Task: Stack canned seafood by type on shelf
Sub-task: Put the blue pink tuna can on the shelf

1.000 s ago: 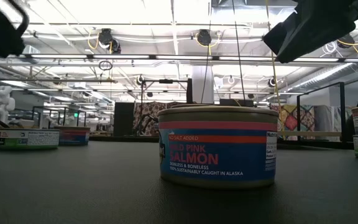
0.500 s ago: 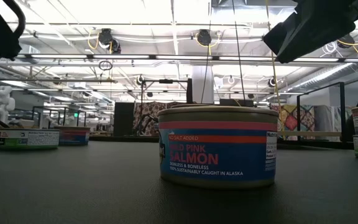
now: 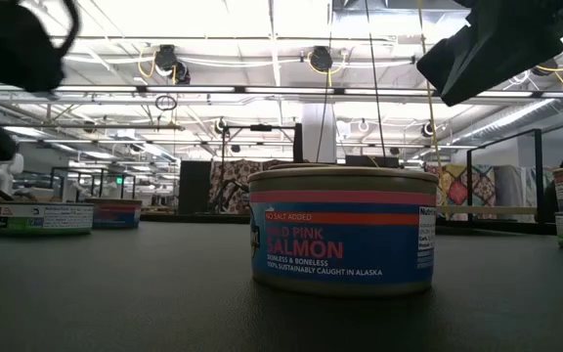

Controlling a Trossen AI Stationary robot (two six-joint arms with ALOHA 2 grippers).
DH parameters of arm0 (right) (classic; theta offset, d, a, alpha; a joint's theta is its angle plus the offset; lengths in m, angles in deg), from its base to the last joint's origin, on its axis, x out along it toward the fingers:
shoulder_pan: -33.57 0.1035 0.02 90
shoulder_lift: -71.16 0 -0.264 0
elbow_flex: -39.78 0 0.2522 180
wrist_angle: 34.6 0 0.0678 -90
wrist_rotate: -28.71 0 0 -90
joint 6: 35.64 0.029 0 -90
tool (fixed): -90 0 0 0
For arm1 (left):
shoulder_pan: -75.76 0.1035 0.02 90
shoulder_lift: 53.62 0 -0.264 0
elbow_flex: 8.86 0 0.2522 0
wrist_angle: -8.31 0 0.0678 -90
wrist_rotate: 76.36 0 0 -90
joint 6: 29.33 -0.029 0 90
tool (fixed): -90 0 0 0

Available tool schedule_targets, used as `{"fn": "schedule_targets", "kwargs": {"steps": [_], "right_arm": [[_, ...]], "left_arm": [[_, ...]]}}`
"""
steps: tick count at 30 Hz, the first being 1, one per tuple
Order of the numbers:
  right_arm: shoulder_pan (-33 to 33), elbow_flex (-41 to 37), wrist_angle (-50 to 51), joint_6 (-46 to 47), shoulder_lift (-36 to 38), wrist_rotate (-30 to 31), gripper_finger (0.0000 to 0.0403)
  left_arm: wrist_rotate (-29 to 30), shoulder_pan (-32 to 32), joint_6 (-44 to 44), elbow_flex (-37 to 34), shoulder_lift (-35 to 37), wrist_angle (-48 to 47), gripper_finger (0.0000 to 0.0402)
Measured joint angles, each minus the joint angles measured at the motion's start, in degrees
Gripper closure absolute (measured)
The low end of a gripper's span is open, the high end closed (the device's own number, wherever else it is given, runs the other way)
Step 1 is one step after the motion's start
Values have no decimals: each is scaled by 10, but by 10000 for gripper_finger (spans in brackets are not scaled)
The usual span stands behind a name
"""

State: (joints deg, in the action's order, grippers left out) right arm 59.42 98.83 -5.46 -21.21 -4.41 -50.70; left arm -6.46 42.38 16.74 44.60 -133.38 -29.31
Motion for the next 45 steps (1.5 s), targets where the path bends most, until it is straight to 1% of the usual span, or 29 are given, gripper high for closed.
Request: {"fn": "schedule_targets", "kwargs": {"steps": [2, 8, 11, 14, 17, 20, 25, 30, 33, 34, 37, 40, 43, 45], "right_arm": [[0, 0, 2, 3, 0, 0, 403], [0, 0, 7, 3, 0, 0, 403], [0, 0, 16, 3, 0, 0, 403], [0, 0, 31, 11, 0, 0, 403], [1, 0, 34, 14, 0, 0, 403], [1, 0, 34, 13, 0, 0, 403], [-1, 0, 44, 10, 0, 0, 403], [-18, 0, 73, 12, 9, 11, 403], [-26, 0, 96, 22, 24, 36, 403], [-26, 0, 105, 31, 30, 43, 403], [-26, -14, 110, 53, 57, 54, 403], [-26, -34, 105, 82, 91, 60, 403], [-26, -53, 105, 118, 123, 61, 403], [-24, -64, 104, 142, 141, 61, 403]], "left_arm": [[-3, 18, -4, 0, 0, 6, 400], [-40, 74, -33, 0, 0, 38, 401], [-62, 106, -33, 1, 0, 60, 401], [-74, 135, -33, 22, 0, 60, 401], [-76, 164, -62, 51, 0, 62, 401], [-75, 194, -92, 86, 0, 62, 401], [-59, 260, -96, 135, 0, 63, 401], [5, 322, -104, 172, 0, 67, 401], [59, 359, -60, 187, 0, 68, 402], [67, 371, -51, 191, 0, 69, 402], [70, 402, -54, 207, -4, 71, 402], [61, 427, -75, 229, -22, 70, 402], [38, 457, -90, 271, -54, 69, 402], [17, 474, -101, 312, -83, 68, 402]]}}
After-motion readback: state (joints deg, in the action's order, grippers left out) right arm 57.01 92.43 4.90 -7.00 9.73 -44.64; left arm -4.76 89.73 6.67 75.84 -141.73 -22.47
